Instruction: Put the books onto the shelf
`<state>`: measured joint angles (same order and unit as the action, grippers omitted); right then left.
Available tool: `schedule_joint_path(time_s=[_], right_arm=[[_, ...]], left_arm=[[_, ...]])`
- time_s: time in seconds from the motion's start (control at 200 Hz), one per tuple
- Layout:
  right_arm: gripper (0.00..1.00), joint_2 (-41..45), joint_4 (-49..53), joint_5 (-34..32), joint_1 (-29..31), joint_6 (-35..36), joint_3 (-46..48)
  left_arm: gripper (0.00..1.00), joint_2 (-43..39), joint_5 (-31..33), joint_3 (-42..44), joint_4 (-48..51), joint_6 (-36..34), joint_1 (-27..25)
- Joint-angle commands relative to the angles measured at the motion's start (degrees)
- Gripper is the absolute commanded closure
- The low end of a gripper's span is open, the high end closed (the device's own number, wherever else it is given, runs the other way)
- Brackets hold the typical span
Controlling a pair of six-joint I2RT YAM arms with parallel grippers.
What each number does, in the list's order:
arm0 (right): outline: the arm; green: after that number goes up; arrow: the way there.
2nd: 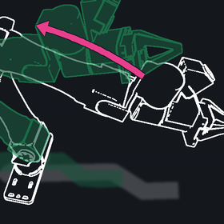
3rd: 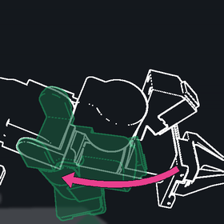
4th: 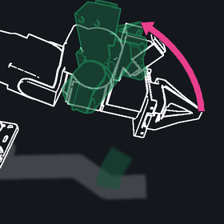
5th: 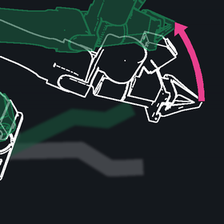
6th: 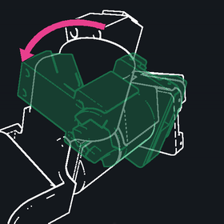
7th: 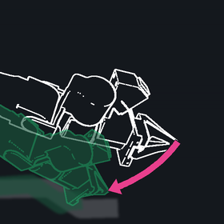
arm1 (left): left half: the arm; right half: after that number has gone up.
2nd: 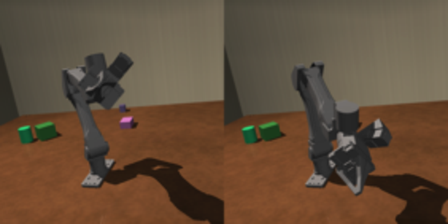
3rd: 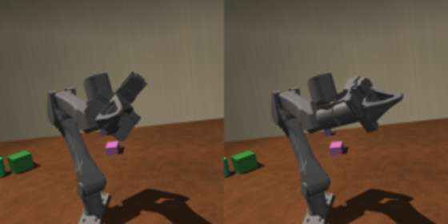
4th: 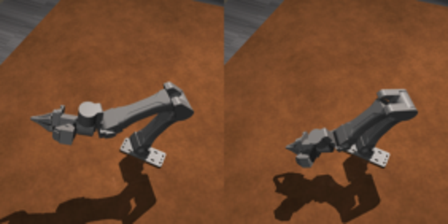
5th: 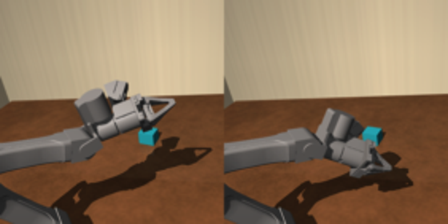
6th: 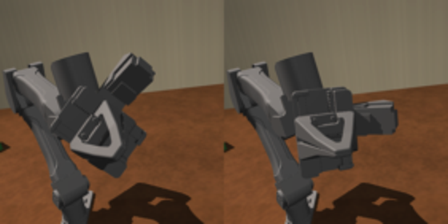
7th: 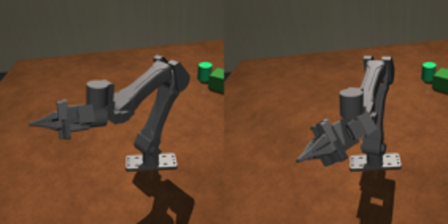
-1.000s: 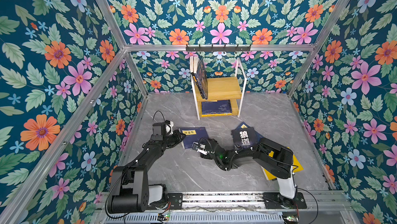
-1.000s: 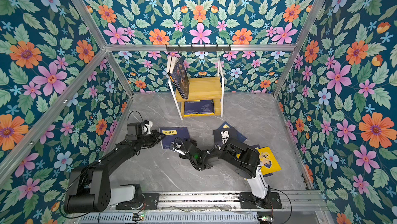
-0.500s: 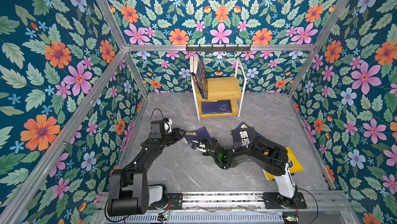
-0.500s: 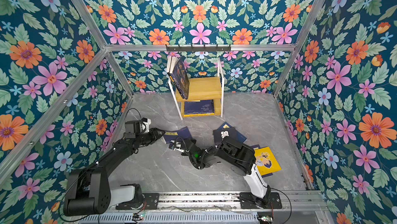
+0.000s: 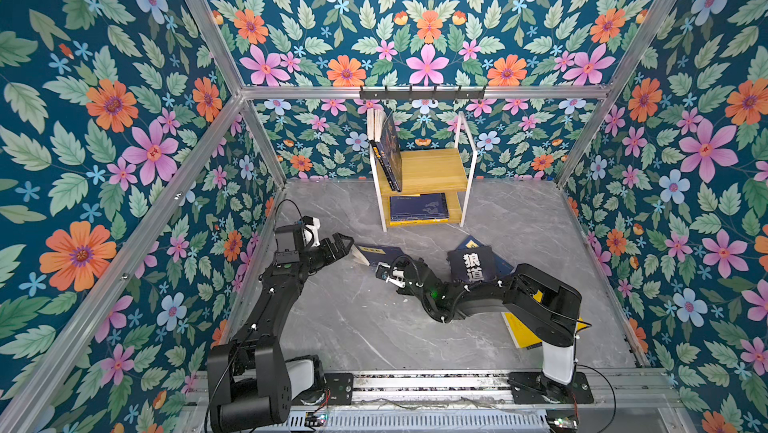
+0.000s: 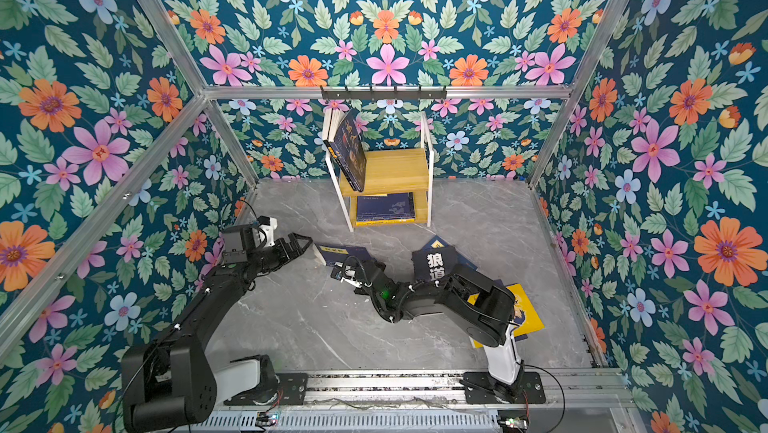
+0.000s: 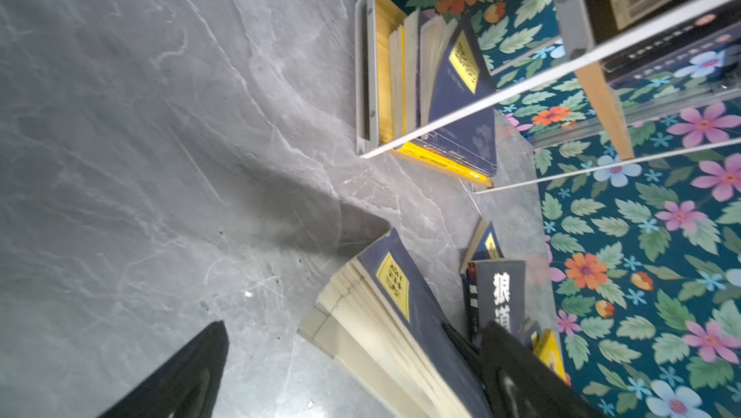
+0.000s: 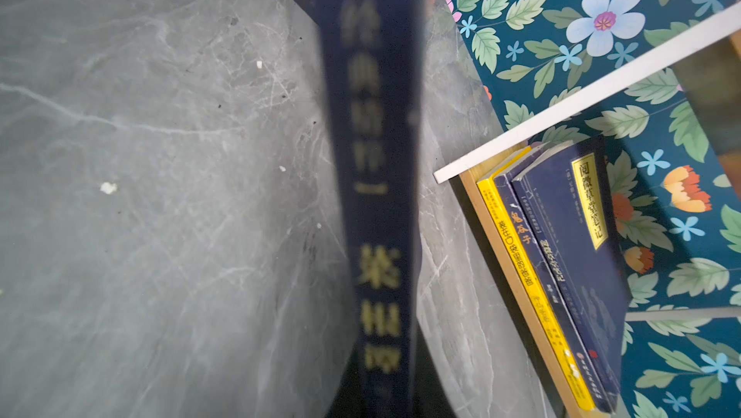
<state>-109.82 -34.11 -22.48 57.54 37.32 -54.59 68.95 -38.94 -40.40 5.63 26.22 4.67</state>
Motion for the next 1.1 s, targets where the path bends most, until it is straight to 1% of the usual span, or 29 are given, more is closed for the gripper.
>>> schedule_joint_path(time_s=[0.0,0.105,0.235,0.31,0.445,0.6,0.705,0.78,0.86,0.88,0.96,1.03,1.095], right_arm=[[0.92,1.82,1.88,-0.10,-0.91,-4.67,-0.95],[0.92,2.84,5.98,-0.29,-1.33,-7.34,-2.57],[0.92,2.47,8.39,-0.22,-1.56,-9.12,-4.51],[0.93,2.00,11.02,-1.38,-1.55,-9.90,-6.43],[0.94,2.24,10.74,-0.05,-1.47,-10.95,-7.06],[0.95,3.28,9.80,-0.22,-0.29,-8.92,-6.75],[0.96,3.60,6.47,1.17,0.55,-6.36,-4.74],[0.97,3.55,5.09,0.12,1.47,-3.26,-3.52],[0.98,3.65,-0.32,0.07,1.88,-0.63,-0.20],[0.98,3.59,-1.54,0.10,1.99,-0.23,0.41],[0.99,3.29,-3.67,-0.61,2.23,1.77,1.69],[1.00,3.29,-4.27,-1.80,2.87,3.85,1.98],[1.00,2.89,-6.41,-2.38,3.40,5.80,2.49]], left_arm=[[0.00,-0.48,-8.86,0.49,-4.85,2.78,0.08],[0.00,-0.30,-13.89,0.33,-8.49,7.68,-0.24],[0.00,-0.19,-20.18,1.20,-13.13,10.68,-2.82],[0.00,0.18,-21.92,1.47,-15.60,14.34,-3.66],[0.00,0.61,-20.70,3.21,-17.36,16.08,-5.42],[0.00,2.29,-18.05,3.88,-17.31,16.83,-5.91],[0.00,3.01,-17.20,5.20,-20.24,18.22,-6.25],[0.00,3.69,-16.40,4.19,-18.72,17.40,-6.16],[0.01,3.67,-16.11,3.82,-18.01,16.61,-6.16],[0.05,3.70,-15.88,3.97,-18.02,16.71,-6.16],[0.30,3.74,-15.21,4.00,-17.32,16.53,-5.98],[0.57,3.83,-14.21,3.15,-15.02,15.31,-5.81],[0.74,3.61,-13.55,3.21,-14.40,14.44,-5.81]])
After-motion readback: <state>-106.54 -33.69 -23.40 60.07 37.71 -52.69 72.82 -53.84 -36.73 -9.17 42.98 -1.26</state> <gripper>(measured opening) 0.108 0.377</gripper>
